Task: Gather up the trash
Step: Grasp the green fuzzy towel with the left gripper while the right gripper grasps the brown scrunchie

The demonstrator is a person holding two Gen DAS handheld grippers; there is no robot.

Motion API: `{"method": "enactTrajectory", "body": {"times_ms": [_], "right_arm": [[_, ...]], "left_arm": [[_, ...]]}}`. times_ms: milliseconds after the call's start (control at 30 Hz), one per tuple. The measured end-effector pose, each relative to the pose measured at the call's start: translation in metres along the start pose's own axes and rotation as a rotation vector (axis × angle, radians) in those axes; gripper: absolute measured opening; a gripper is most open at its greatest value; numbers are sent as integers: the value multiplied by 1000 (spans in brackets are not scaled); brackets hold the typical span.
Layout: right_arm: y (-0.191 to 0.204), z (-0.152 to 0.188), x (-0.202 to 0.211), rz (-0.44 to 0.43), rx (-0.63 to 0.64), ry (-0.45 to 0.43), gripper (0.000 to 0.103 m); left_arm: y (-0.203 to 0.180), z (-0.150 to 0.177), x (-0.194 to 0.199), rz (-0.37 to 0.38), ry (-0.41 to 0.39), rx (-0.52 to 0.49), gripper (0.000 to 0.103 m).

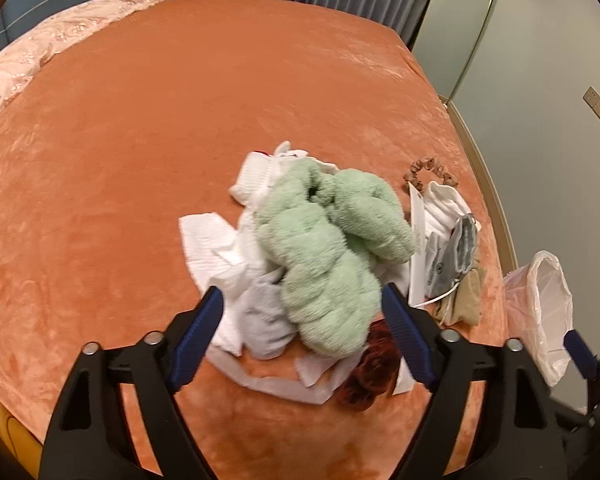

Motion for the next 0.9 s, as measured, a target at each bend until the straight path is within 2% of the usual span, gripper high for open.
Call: {"method": "enactTrajectory", "body": {"times_ms": [100, 167, 200, 267, 333, 433, 633, 700, 767, 900], "right_arm": [[-2, 2, -4, -1, -3, 11, 96], [-2, 5, -8, -5, -8, 21, 96], [-3, 6, -9, -7, -10, 26, 96], [-4, 9, -14, -10, -12, 39, 96], [-4, 10, -17, -20, -20, 49, 96], [-2, 6, -19, -47, -28, 50, 94], [9, -14, -26, -104, -44, 37, 80], [15, -21, -30, -122, -40, 30, 74], [26, -27, -32, -147, -32, 38, 64], [51, -38, -29, -236, -49, 38, 63]], "left_arm": [[-7, 0, -6, 16, 19, -2, 61], [-11, 1, -8, 29, 29, 0, 46], [-13, 2, -10, 33, 38, 1, 42], [-15, 3, -15, 36, 57, -2, 18], [-15, 4, -17, 40, 70, 3, 14], [-15, -1, -10, 40, 45, 4, 11], [-13, -16, 14, 61, -9, 14, 10], [-11, -22, 23, 63, -30, 14, 10], [-7, -29, 32, 64, -50, 19, 10], [0, -42, 43, 67, -78, 32, 10]]}}
Point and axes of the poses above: each gripper's, at about its wrist camera, not at the fingertips, and x roughly against the way its jaws point, y to its left, z to its underside, the point moved 10 cm from there along -x, roughly the way its jaws point, and after that the axes turned 5 degrees about -y, right-handed, at the moved point
